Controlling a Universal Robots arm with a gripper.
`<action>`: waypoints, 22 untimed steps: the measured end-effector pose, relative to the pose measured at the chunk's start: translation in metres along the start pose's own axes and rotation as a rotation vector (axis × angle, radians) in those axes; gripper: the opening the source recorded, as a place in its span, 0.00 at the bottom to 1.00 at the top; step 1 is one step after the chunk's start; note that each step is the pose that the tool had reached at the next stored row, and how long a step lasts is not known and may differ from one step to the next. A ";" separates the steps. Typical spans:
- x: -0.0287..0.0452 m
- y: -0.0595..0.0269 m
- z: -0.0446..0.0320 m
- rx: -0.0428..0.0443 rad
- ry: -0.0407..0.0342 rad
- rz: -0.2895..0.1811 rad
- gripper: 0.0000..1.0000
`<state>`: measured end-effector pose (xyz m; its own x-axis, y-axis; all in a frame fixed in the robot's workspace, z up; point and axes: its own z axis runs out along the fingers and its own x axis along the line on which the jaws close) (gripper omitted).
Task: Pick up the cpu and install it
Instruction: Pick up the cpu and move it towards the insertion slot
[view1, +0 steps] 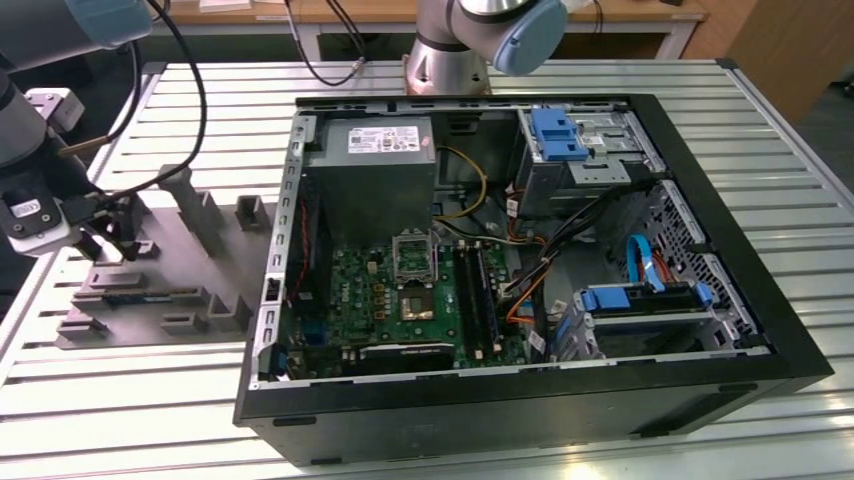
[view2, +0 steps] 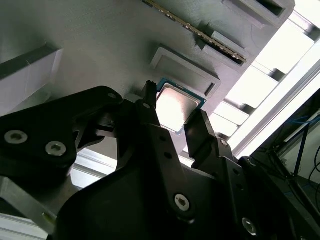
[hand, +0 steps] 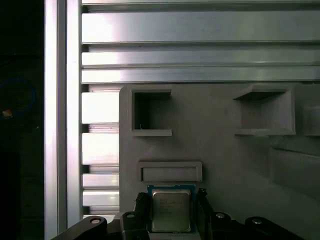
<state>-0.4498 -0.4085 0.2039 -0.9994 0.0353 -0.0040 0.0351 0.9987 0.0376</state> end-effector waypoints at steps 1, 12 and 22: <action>0.0000 0.0000 -0.0002 0.0000 0.0001 0.000 0.47; 0.0000 0.0001 -0.0019 0.0004 0.0002 0.000 0.47; 0.0000 0.0002 -0.0047 0.0004 0.0002 0.000 0.47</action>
<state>-0.4498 -0.4085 0.2086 -0.9994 0.0353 -0.0038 0.0351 0.9987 0.0372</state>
